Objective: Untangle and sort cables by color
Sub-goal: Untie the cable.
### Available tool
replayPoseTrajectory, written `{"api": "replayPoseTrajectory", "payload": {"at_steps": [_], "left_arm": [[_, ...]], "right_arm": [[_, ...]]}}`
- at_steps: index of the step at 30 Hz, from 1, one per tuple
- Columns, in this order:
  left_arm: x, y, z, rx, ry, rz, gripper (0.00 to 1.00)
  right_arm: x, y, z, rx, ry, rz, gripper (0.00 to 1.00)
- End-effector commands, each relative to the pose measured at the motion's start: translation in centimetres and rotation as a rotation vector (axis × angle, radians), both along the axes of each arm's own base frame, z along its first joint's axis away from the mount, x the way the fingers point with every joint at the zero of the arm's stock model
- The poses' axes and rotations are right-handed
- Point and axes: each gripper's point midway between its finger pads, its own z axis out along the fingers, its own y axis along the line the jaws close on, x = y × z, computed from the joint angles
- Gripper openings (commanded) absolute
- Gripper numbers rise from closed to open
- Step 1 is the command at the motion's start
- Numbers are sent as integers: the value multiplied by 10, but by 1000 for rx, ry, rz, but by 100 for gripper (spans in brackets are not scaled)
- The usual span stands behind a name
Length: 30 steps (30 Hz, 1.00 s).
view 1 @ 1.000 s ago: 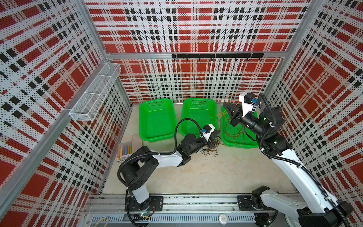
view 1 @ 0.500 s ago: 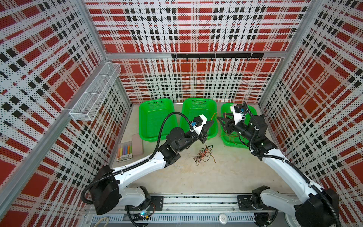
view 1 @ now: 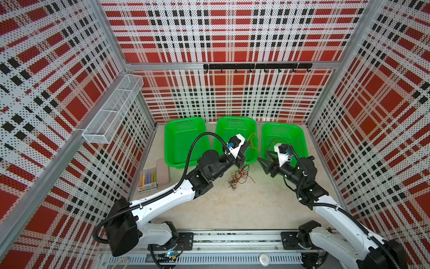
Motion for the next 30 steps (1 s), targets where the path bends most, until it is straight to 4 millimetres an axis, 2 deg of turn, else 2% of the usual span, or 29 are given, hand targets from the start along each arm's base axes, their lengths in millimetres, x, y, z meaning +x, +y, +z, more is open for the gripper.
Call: {"api": "replayPoseTrajectory", "payload": {"at_steps": [1, 7, 11, 15, 21, 26, 30], "left_arm": [[-7, 8, 30, -40, -50, 14, 0], [-14, 6, 34, -44, -59, 15, 0], [-20, 4, 34, -42, -64, 22, 0], [-26, 2, 37, -47, -69, 23, 0], [-40, -3, 45, -62, -79, -7, 0], [-46, -8, 51, -59, -85, -38, 0], [-50, -12, 56, -57, -88, -62, 0]], "right_arm": [[-16, 18, -9, -14, -27, 47, 65], [-20, 28, -44, 89, 107, 0, 59], [-29, 42, -63, 114, 156, -8, 62], [-26, 49, -82, 108, 193, -45, 64], [-14, 37, -96, 155, 173, -146, 66], [-22, 56, -104, 121, 125, -21, 71], [-22, 56, -110, 146, 86, -14, 78]]}}
